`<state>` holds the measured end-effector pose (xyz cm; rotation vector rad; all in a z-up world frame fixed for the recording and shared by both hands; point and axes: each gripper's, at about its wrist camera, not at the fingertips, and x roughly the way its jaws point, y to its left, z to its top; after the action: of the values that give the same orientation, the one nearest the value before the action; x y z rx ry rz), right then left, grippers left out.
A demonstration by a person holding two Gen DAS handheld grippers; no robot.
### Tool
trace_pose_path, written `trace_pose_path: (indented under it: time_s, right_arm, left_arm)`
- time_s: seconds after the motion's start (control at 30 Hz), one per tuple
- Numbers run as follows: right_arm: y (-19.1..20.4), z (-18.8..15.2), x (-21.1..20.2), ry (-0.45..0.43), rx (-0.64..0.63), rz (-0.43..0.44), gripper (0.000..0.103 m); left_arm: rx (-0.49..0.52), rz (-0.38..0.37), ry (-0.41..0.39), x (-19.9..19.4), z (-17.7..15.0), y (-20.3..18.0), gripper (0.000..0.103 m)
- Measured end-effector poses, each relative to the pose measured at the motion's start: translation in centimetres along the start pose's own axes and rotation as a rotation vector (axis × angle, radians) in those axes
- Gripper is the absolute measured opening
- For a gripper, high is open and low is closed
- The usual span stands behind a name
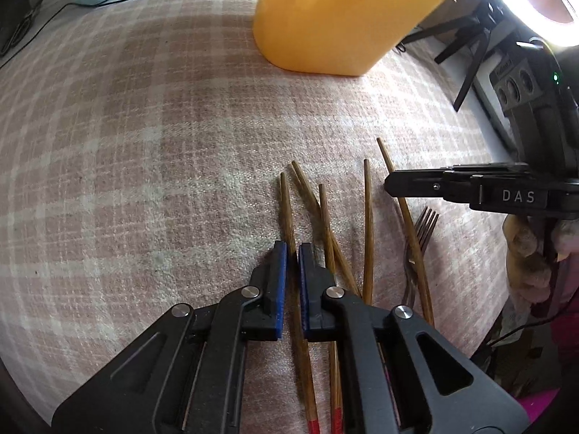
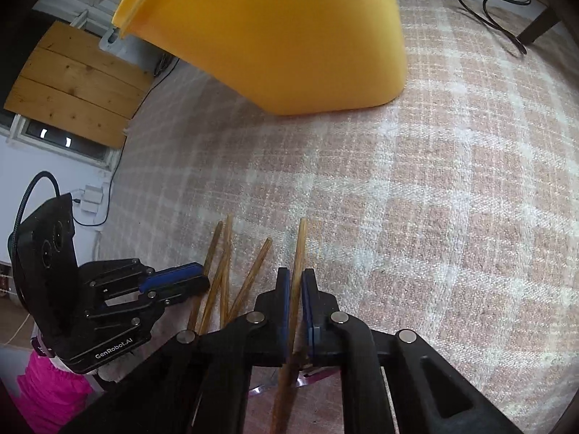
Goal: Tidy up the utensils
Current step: 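Lift both chopsticks up and carry them over the yellow bin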
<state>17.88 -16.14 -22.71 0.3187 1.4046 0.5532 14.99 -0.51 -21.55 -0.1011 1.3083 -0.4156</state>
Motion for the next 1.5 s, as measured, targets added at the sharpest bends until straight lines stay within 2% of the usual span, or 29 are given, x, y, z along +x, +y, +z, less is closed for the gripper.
trace_pose_path:
  time_s: [0.2, 0.43, 0.63, 1.07, 1.5]
  right_arm:
    - [-0.1, -0.3, -1.8, -0.046, 0.016, 0.022, 0.003]
    - [0.8, -1.2, -4.9, -0.111, 0.01, 0.057, 0.003]
    - [1.7, -2.4, -8.5, -0.2, -0.013, 0.064, 0.003]
    - [2.8, -5.1, -15.0, -0.392, -0.054, 0.024, 0.003]
    - [3.7, -6.2, -19.4, -0.522, -0.073, -0.011, 0.003]
  left_arm:
    - [-0.037, -0.032, -0.045, -2.1, -0.8, 1.2, 0.004]
    - [-0.05, -0.053, -0.147, -6.3, -1.1, 1.7, 0.004]
    - [-0.044, -0.058, -0.229, -9.9, -1.3, 1.6, 0.003]
    - [-0.023, -0.062, -0.354, -14.1, -1.3, 0.2, 0.003]
    - [0.016, -0.087, -0.465, -17.0, 1.2, -1.2, 0.003]
